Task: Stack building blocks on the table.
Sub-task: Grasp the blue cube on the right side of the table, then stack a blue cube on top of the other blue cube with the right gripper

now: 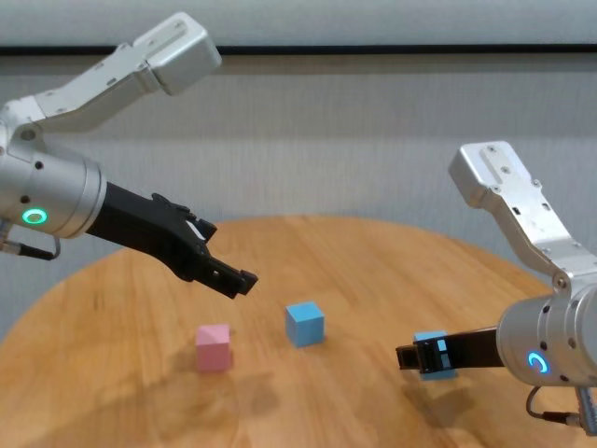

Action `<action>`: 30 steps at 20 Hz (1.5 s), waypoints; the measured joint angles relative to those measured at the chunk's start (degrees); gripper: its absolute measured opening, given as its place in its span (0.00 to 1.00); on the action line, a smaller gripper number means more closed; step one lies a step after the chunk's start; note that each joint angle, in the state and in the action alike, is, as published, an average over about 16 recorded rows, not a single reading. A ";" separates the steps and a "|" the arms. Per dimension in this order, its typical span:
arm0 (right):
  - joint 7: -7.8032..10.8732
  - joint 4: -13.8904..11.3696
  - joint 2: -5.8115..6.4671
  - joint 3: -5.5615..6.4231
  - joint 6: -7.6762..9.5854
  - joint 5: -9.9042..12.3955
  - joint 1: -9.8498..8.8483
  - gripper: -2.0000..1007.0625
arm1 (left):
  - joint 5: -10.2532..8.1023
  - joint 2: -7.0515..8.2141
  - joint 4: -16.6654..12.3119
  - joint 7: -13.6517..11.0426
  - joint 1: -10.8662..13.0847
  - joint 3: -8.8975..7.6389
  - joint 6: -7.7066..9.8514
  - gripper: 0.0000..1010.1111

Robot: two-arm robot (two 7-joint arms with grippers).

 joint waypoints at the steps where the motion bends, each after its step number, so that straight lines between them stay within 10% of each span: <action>1: 0.12 -0.05 -0.05 0.09 0.01 -0.08 -0.04 0.59 | 0.00 0.00 0.00 0.00 0.00 0.00 0.00 0.99; 19: 9.37 0.53 3.12 -1.64 -4.56 1.18 2.60 0.37 | 0.00 0.00 0.00 0.00 0.00 0.00 0.00 0.99; 30: 15.17 8.50 4.59 -4.05 -10.74 4.40 8.94 0.37 | 0.00 0.00 0.00 0.00 0.00 0.00 0.00 0.99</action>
